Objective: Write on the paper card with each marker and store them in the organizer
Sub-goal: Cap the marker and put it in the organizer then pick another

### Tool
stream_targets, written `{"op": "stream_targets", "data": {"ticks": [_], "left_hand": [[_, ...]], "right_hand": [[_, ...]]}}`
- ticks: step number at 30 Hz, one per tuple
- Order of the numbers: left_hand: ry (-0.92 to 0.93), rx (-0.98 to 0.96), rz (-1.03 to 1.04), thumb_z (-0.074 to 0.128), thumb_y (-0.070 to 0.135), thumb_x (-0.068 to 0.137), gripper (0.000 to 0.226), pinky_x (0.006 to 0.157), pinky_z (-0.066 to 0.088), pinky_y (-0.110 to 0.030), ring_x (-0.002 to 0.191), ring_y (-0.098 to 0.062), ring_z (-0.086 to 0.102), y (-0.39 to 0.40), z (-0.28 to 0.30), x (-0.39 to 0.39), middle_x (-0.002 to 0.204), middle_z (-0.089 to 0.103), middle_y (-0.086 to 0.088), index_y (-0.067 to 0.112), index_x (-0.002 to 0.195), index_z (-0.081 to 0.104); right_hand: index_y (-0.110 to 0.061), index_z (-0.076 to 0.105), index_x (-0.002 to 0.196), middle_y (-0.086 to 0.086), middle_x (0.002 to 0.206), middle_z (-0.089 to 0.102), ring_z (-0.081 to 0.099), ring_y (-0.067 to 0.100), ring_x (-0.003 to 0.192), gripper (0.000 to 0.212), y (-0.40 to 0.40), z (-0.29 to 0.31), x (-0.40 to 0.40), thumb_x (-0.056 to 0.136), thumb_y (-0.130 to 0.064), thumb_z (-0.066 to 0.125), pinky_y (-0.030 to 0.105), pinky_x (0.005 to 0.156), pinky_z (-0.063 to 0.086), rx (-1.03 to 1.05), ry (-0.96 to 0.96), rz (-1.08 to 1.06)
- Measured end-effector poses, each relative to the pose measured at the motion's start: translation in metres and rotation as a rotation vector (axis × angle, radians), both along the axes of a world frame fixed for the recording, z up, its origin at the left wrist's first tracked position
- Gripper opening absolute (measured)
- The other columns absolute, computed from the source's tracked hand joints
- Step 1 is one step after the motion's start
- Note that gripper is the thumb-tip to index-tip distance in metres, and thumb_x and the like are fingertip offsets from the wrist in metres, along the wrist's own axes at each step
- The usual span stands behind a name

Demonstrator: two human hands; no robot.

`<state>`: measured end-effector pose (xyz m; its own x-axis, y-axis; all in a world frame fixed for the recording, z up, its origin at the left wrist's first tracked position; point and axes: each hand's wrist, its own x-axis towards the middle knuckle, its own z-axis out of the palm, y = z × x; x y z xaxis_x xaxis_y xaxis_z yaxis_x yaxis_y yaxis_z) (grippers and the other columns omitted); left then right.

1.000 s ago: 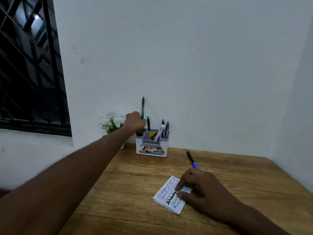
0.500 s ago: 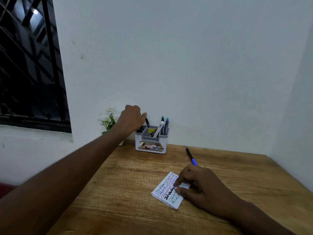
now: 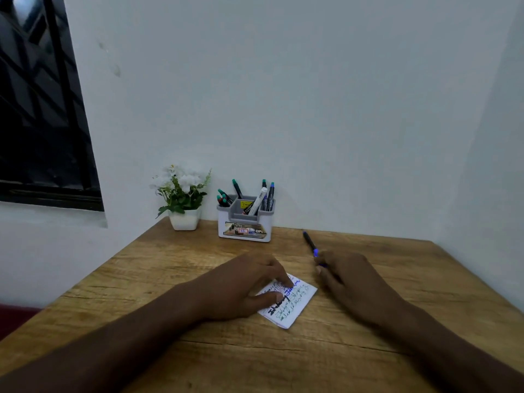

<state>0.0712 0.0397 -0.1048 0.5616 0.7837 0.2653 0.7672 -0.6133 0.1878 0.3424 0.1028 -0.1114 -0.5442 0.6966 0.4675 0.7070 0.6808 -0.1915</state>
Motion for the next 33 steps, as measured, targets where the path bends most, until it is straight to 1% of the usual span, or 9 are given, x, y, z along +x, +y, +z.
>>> {"op": "stream_targets", "data": {"ticks": [6, 10, 14, 17, 20, 23, 26, 29, 33], "left_hand": [[-0.044, 0.049, -0.054, 0.058, 0.040, 0.106, 0.034, 0.106, 0.047, -0.028, 0.131, 0.004, 0.050, -0.001, -0.002, -0.006, 0.144, 0.058, 0.019, 0.031, 0.138, 0.067], [-0.076, 0.033, -0.092, 0.059, 0.029, 0.106, 0.034, 0.108, 0.048, -0.032, 0.135, 0.002, 0.051, -0.006, 0.000, -0.003, 0.148, 0.054, 0.020, 0.033, 0.140, 0.061], [-0.079, -0.029, -0.024, 0.060, 0.020, 0.105, 0.045, 0.107, 0.050, -0.028, 0.130, 0.008, 0.052, -0.010, 0.000, 0.002, 0.142, 0.056, 0.027, 0.043, 0.144, 0.052], [-0.121, -0.058, -0.001, 0.059, 0.014, 0.103, 0.047, 0.106, 0.052, -0.028, 0.130, 0.008, 0.054, -0.011, -0.001, 0.003, 0.140, 0.059, 0.026, 0.039, 0.143, 0.052], [-0.195, -0.076, -0.002, 0.060, 0.018, 0.105, 0.040, 0.099, 0.050, -0.016, 0.124, 0.013, 0.058, -0.012, -0.003, 0.003, 0.138, 0.059, 0.025, 0.034, 0.141, 0.053], [-0.182, -0.034, 0.056, 0.054, 0.048, 0.107, 0.038, 0.091, 0.047, -0.018, 0.115, 0.009, 0.060, -0.014, -0.001, 0.006, 0.135, 0.056, 0.027, 0.037, 0.143, 0.050], [-0.091, 0.025, 0.123, 0.039, 0.067, 0.103, 0.045, 0.085, 0.049, -0.029, 0.103, 0.001, 0.058, -0.015, -0.001, 0.009, 0.123, 0.061, 0.022, 0.039, 0.136, 0.051], [-0.018, 0.096, 0.153, 0.033, 0.063, 0.107, 0.027, 0.076, 0.049, -0.033, 0.090, -0.002, 0.058, -0.011, -0.005, 0.009, 0.102, 0.062, 0.020, 0.043, 0.115, 0.049], [0.001, 0.139, 0.182, 0.020, 0.066, 0.107, 0.051, 0.075, 0.054, -0.037, 0.089, -0.003, 0.062, -0.005, -0.007, 0.003, 0.103, 0.070, 0.017, 0.041, 0.131, 0.056]], "right_hand": [[-0.026, 0.078, 0.083, -0.011, 0.082, 0.073, 0.067, 0.004, 0.077, 0.006, -0.003, 0.013, 0.002, 0.088, -0.026, 0.075, 0.030, 0.075, 0.056, -0.023, 0.020, -0.173], [-0.027, 0.074, 0.088, -0.014, 0.075, 0.070, 0.064, -0.001, 0.070, 0.008, -0.007, 0.012, 0.004, 0.085, -0.022, 0.078, 0.024, 0.067, 0.055, -0.077, 0.110, -0.230], [-0.013, 0.075, 0.111, 0.001, 0.095, 0.075, 0.069, 0.015, 0.087, 0.019, -0.003, 0.009, 0.000, 0.095, -0.022, 0.070, 0.039, 0.083, 0.060, -0.117, 0.013, -0.282], [-0.010, 0.074, 0.115, 0.006, 0.104, 0.074, 0.066, 0.021, 0.094, 0.023, -0.008, 0.010, -0.005, 0.103, -0.023, 0.058, 0.036, 0.083, 0.055, -0.150, -0.095, -0.265], [-0.020, 0.074, 0.108, -0.004, 0.093, 0.072, 0.064, 0.014, 0.083, 0.017, -0.021, 0.018, -0.014, 0.106, -0.023, 0.058, 0.027, 0.068, 0.046, -0.263, 0.289, -0.145], [-0.021, 0.070, 0.112, -0.002, 0.097, 0.079, 0.073, 0.008, 0.085, 0.010, -0.042, 0.027, -0.030, 0.102, -0.024, 0.069, 0.030, 0.079, 0.059, -0.502, 0.700, 0.029], [-0.019, 0.075, 0.106, -0.002, 0.102, 0.083, 0.079, 0.012, 0.097, 0.012, -0.053, 0.019, -0.041, 0.095, -0.023, 0.078, 0.042, 0.094, 0.063, -0.611, 0.701, 0.070], [-0.021, 0.080, 0.109, -0.002, 0.107, 0.084, 0.079, 0.013, 0.105, 0.018, -0.059, 0.015, -0.042, 0.099, -0.032, 0.070, 0.041, 0.101, 0.061, -0.746, 0.719, 0.133], [-0.025, 0.082, 0.117, -0.005, 0.108, 0.084, 0.079, 0.009, 0.104, 0.037, -0.062, 0.019, -0.040, 0.092, -0.049, 0.068, 0.031, 0.099, 0.059, -0.727, 0.726, 0.159]]}}
